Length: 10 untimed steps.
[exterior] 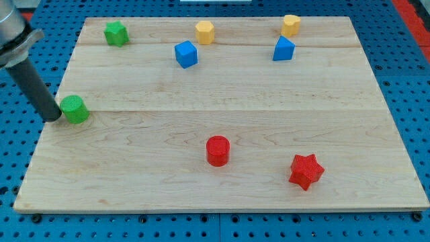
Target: Push the green circle towards the green star
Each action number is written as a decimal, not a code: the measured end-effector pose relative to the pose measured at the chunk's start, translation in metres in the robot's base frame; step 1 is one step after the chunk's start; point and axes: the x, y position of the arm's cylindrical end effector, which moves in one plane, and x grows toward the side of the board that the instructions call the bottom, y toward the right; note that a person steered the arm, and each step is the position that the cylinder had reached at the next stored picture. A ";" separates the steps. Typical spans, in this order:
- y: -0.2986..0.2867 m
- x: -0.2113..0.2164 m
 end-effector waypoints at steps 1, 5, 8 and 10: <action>0.054 0.000; 0.090 -0.004; 0.105 -0.001; 0.227 0.003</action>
